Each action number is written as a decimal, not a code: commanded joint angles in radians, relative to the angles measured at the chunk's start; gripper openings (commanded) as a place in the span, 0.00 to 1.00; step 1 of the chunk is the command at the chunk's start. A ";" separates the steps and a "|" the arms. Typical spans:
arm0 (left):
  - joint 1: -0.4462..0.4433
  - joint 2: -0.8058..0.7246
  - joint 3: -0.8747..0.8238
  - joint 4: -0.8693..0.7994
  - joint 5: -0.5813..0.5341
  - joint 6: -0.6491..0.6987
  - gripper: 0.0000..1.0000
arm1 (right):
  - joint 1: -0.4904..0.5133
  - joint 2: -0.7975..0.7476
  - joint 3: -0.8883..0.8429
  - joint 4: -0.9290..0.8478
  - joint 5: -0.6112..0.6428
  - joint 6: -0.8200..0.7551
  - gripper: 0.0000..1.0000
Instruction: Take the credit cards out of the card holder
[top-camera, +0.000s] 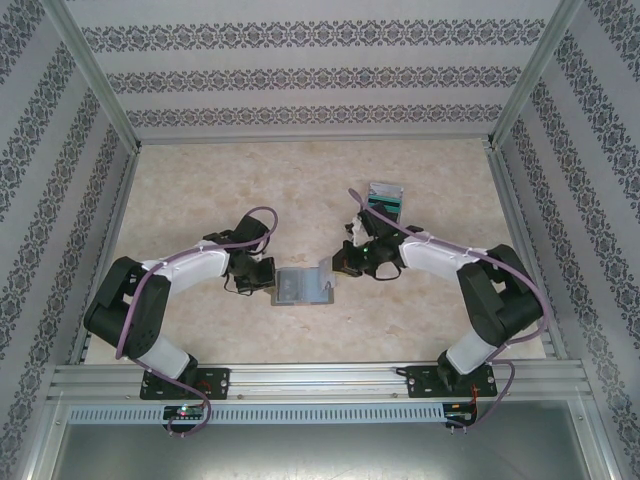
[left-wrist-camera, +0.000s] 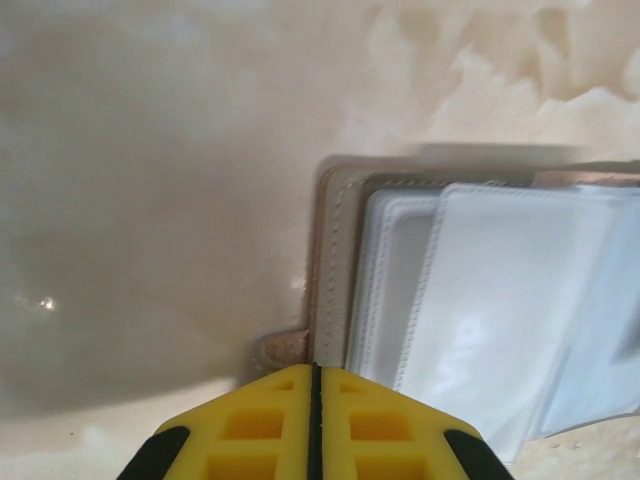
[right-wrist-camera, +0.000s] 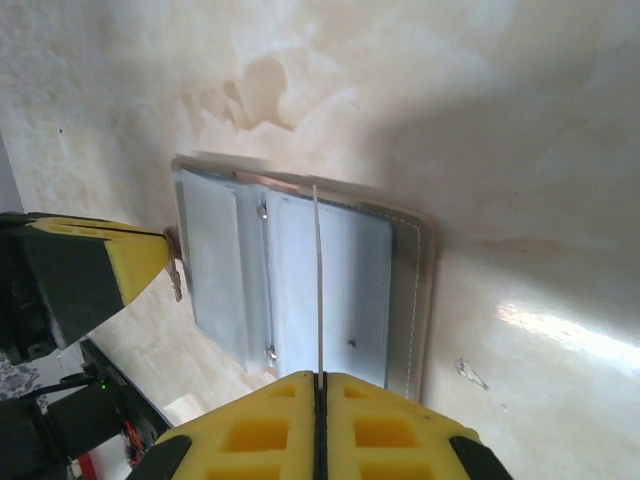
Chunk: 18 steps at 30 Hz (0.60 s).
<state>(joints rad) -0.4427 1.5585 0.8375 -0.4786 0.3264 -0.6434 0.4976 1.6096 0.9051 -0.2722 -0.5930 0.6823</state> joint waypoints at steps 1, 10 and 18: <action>0.011 -0.038 0.050 -0.049 -0.038 0.036 0.08 | -0.023 -0.075 0.106 -0.172 0.066 -0.123 0.02; 0.010 -0.183 0.146 -0.060 -0.094 0.067 0.66 | -0.050 -0.144 0.416 -0.526 0.417 -0.550 0.00; 0.011 -0.286 0.195 -0.053 -0.155 0.095 0.97 | -0.054 -0.112 0.556 -0.548 0.646 -1.030 0.00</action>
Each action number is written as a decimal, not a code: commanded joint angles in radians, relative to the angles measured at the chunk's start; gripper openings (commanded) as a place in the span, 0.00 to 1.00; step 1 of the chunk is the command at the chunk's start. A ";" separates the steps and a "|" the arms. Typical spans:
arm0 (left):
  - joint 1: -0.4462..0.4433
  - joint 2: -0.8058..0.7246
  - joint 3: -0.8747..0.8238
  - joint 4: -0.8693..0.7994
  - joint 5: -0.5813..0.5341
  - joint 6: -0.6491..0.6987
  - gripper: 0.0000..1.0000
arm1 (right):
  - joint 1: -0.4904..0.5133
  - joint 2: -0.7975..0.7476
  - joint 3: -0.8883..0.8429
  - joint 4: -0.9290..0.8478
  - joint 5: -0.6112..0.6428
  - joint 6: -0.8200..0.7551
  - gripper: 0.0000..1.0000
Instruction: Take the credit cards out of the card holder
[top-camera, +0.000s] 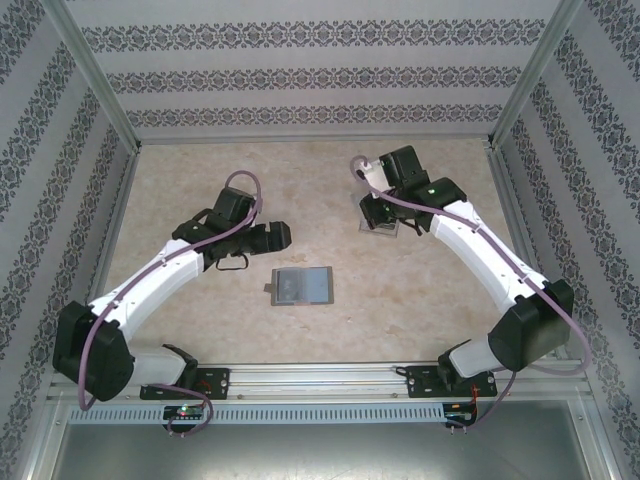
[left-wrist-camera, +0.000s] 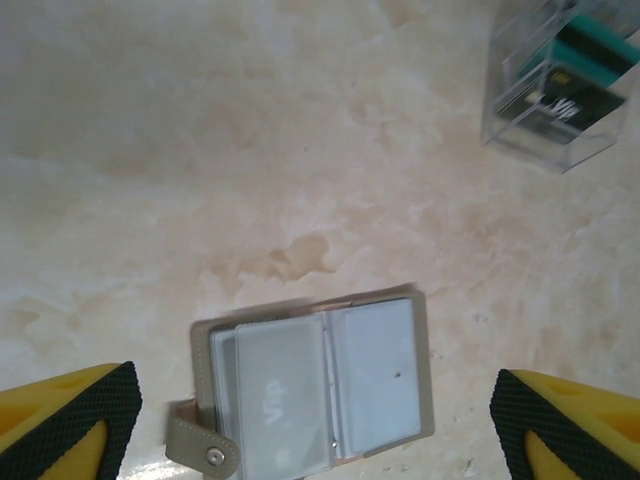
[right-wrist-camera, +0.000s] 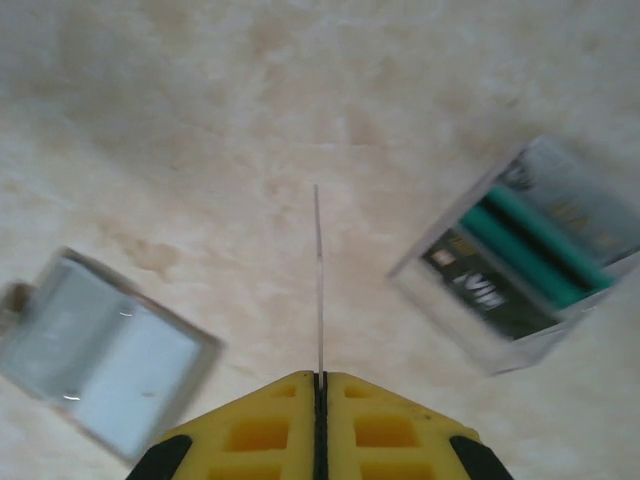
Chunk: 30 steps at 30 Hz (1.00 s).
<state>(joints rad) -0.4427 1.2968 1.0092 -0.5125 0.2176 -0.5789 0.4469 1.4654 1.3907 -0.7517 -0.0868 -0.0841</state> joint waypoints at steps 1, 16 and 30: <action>0.011 -0.034 0.023 -0.021 -0.058 0.034 0.97 | -0.004 0.044 0.089 -0.056 0.186 -0.307 0.00; 0.010 -0.048 0.026 -0.015 -0.097 0.047 0.97 | -0.012 0.284 0.105 0.206 0.498 -0.778 0.00; 0.017 -0.031 0.063 -0.044 -0.126 0.087 0.97 | -0.047 0.409 0.093 0.225 0.450 -0.778 0.00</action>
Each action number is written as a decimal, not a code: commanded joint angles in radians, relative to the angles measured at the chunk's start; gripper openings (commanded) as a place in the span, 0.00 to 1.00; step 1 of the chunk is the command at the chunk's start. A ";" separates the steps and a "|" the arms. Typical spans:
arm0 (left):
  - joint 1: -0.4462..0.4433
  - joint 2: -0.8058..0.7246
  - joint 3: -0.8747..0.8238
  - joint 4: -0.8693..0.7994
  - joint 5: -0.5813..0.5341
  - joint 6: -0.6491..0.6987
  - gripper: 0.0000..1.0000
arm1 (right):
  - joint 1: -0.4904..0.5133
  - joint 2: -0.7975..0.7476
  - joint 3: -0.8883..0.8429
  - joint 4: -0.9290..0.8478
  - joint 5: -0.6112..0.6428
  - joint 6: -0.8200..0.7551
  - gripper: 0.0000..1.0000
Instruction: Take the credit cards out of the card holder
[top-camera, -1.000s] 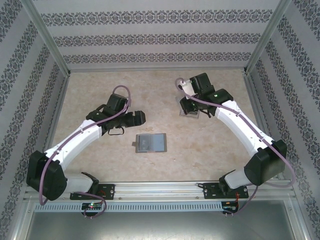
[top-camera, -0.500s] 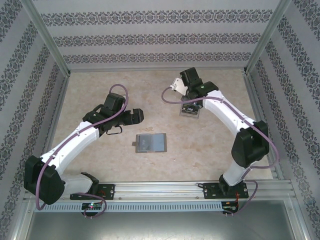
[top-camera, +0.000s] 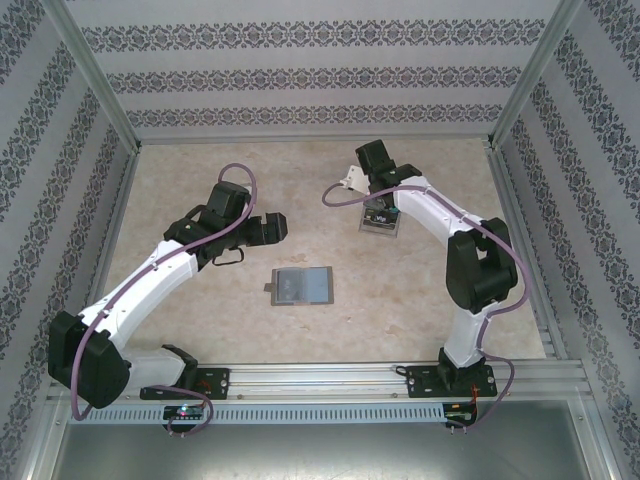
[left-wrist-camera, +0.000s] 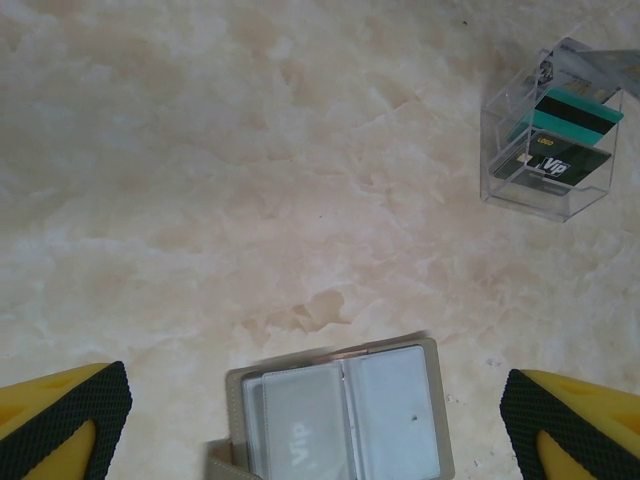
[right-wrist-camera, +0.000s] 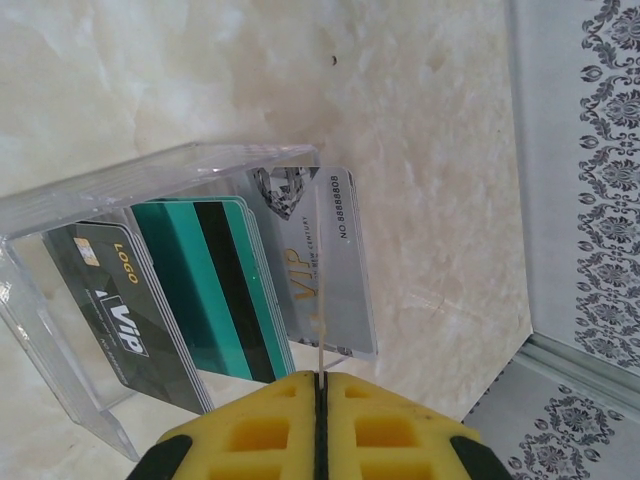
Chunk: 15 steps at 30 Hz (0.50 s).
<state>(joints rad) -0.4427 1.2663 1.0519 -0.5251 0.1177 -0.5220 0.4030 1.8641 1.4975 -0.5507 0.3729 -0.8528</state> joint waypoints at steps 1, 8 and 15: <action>0.018 0.001 0.022 -0.033 -0.027 0.033 0.97 | -0.004 0.020 -0.020 0.038 0.004 -0.014 0.00; 0.029 -0.008 0.018 -0.039 -0.029 0.035 0.97 | -0.020 0.070 0.014 0.044 0.018 -0.015 0.00; 0.036 -0.030 0.001 -0.042 -0.038 0.026 0.97 | -0.030 0.105 0.010 0.056 0.017 -0.001 0.00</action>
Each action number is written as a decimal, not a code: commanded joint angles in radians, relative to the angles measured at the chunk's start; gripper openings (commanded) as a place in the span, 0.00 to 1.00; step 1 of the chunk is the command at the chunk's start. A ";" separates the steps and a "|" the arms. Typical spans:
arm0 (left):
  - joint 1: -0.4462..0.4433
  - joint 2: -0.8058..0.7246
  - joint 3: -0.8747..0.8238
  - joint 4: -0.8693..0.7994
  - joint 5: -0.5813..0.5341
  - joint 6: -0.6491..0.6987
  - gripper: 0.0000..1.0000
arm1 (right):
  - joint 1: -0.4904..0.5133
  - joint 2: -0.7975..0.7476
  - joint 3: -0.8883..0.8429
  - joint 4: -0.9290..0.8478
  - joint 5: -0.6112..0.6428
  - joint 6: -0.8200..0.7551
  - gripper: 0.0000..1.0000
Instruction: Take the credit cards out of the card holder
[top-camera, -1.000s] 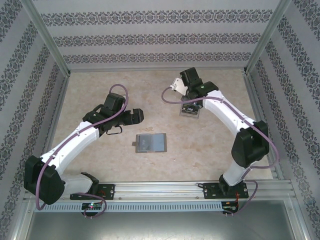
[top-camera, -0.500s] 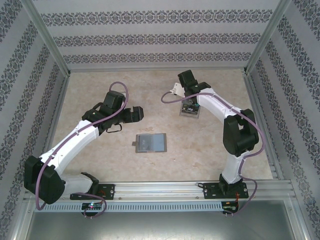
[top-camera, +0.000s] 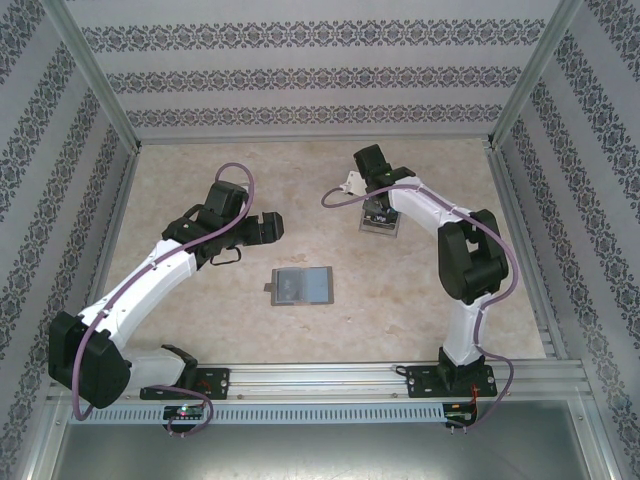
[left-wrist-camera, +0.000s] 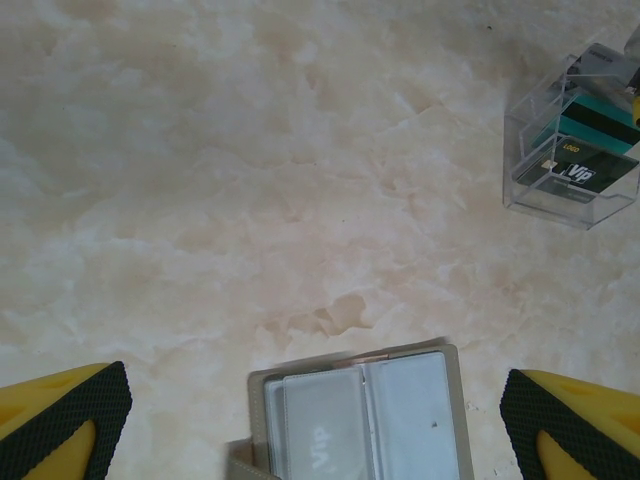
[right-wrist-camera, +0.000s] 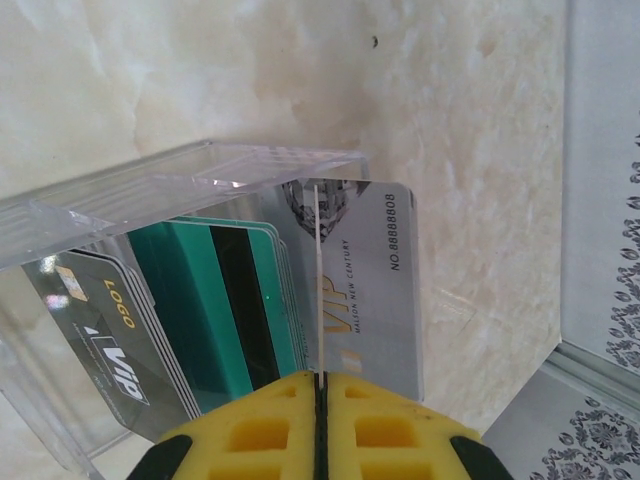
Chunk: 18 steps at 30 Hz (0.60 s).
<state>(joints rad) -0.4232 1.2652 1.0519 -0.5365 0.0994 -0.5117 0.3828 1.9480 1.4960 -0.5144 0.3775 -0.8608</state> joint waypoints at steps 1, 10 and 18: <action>0.017 -0.031 -0.001 -0.032 -0.021 0.015 0.97 | -0.011 0.025 0.013 0.023 0.012 0.011 0.00; 0.021 -0.060 -0.019 -0.036 -0.029 0.007 0.97 | -0.033 0.055 0.051 0.089 0.100 0.034 0.18; 0.023 -0.073 -0.032 -0.037 -0.026 -0.002 0.97 | -0.073 0.064 0.087 0.130 0.199 0.112 0.17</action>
<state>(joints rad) -0.4164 1.2182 1.0348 -0.5476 0.0921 -0.5121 0.3202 2.0113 1.5482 -0.3985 0.5201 -0.8150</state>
